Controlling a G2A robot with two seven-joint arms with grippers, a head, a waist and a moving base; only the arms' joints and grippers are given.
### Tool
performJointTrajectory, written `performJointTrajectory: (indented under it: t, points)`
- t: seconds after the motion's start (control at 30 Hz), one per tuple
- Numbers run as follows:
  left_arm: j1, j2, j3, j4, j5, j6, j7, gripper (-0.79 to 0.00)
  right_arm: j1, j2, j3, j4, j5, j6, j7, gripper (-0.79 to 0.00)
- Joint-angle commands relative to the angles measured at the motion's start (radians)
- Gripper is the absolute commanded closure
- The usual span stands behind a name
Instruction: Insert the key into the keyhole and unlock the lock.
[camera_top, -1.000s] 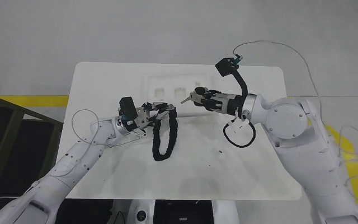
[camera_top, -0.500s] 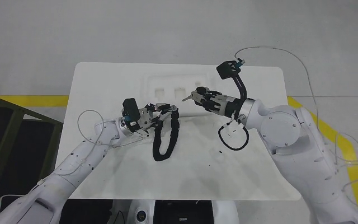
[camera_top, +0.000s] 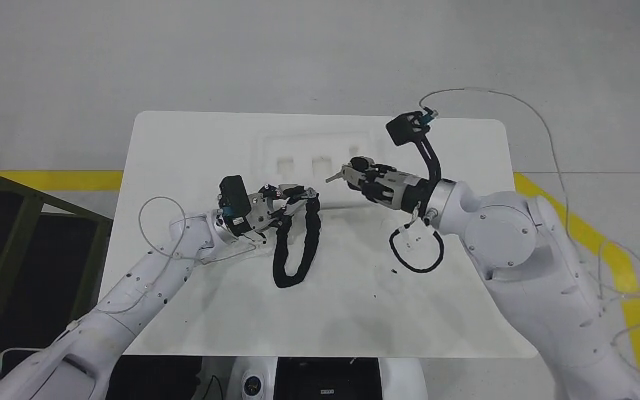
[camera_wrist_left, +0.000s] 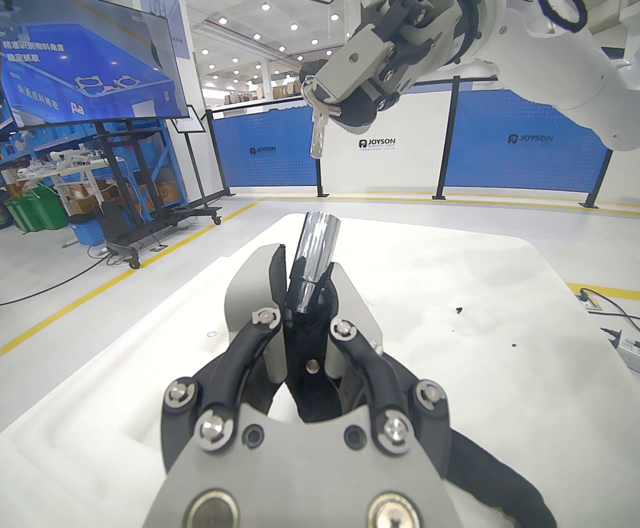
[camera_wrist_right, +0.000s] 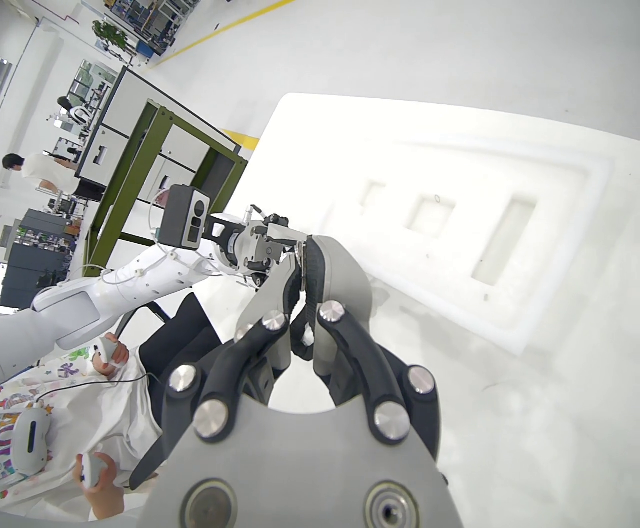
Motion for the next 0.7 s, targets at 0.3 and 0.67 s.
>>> performJointTrajectory:
  t: [0.3, 0.67]
  points:
    - [0.043, -0.004, -0.022, 0.024, 0.131, 0.067, 0.257, 0.0, 0.003, 0.003, -0.028, -0.119, -0.11, 0.078, 0.084, 0.0]
    - [0.024, -0.035, 0.004, 0.074, 0.19, 0.087, 0.376, 0.0, -0.004, -0.007, -0.089, -0.19, -0.145, 0.122, 0.084, 0.0]
